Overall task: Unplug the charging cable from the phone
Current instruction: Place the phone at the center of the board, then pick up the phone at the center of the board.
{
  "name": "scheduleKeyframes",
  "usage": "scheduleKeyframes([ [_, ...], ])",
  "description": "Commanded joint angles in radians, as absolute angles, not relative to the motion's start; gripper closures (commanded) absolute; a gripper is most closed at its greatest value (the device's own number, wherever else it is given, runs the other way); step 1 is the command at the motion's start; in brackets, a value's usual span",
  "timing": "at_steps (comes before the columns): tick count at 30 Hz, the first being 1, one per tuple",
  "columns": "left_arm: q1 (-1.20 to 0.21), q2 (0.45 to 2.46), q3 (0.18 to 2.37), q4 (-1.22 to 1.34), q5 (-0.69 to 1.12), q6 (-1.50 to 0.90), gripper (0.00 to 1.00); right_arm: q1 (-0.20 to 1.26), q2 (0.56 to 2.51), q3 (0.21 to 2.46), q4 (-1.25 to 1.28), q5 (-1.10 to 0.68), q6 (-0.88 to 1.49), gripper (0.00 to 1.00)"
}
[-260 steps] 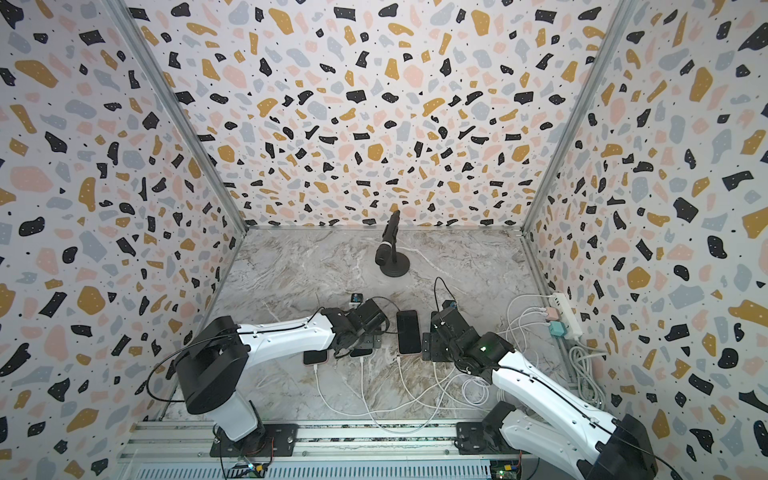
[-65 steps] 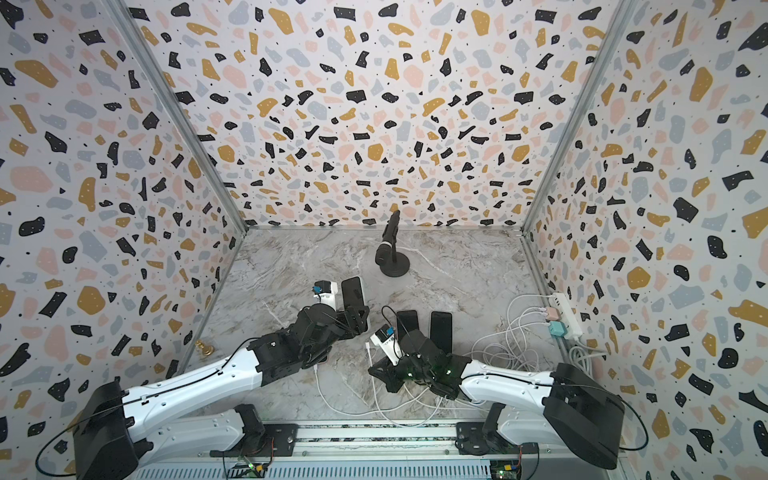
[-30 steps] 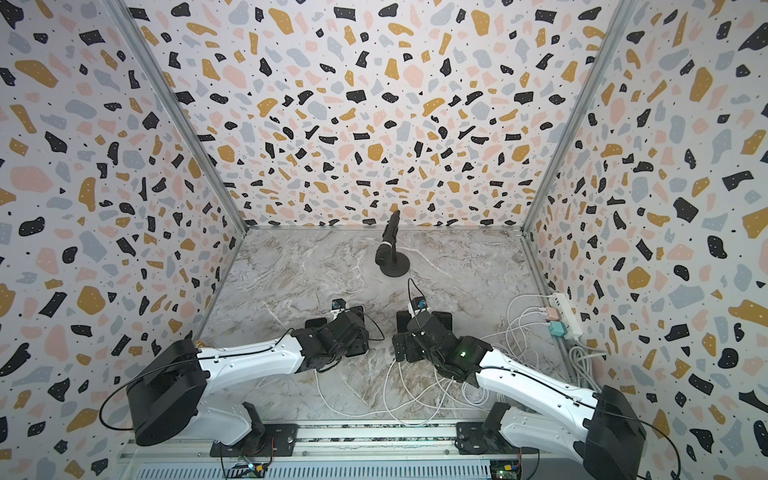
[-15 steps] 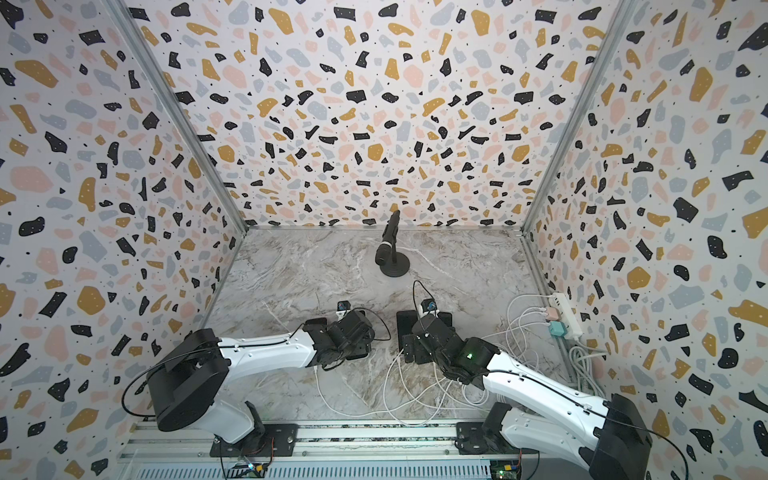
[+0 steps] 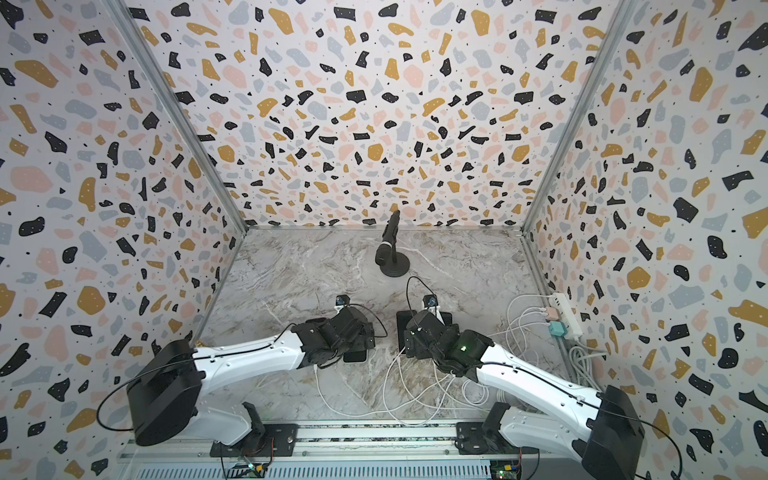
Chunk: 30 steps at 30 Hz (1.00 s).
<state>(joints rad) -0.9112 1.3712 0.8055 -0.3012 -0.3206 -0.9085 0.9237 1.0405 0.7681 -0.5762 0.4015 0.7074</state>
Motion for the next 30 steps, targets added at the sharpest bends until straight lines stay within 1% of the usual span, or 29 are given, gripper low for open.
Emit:
scheduleKeyframes([
  [1, -0.916, 1.215, 0.803, -0.419, -0.484, -0.867, 0.00, 0.920, 0.891, 0.727, -0.582, 0.522, 0.720, 0.00],
  [4, -0.907, 1.079, 0.750, -0.488, -0.596, -0.801, 0.00, 0.918, 0.780, 0.687, -0.546, 0.462, 0.668, 0.00],
  [6, -0.870, 1.031, 0.733, -0.556, -0.586, -0.786, 0.00, 0.916, 0.766, 0.688, -0.546, 0.412, 0.630, 0.00],
  [8, -0.828, 1.019, 0.733, -0.632, -0.550, -0.789, 0.00, 0.916, 0.801, 0.701, -0.546, 0.366, 0.604, 0.00],
  [12, -0.746, 1.050, 0.708, -0.682, -0.452, -0.829, 0.00, 0.917, 0.902, 0.727, -0.534, 0.306, 0.594, 0.00],
  [14, -0.692, 1.061, 0.676, -0.645, -0.366, -0.830, 0.00, 0.917, 0.933, 0.731, -0.515, 0.279, 0.594, 0.00],
  [19, -0.593, 1.115, 0.635, -0.532, -0.221, -0.830, 0.00, 0.917, 0.971, 0.729, -0.482, 0.230, 0.600, 0.00],
  [30, -0.572, 1.346, 0.715, -0.520, -0.228, -0.828, 0.00, 0.916, 0.986, 0.678, -0.422, 0.179, 0.635, 0.00],
])
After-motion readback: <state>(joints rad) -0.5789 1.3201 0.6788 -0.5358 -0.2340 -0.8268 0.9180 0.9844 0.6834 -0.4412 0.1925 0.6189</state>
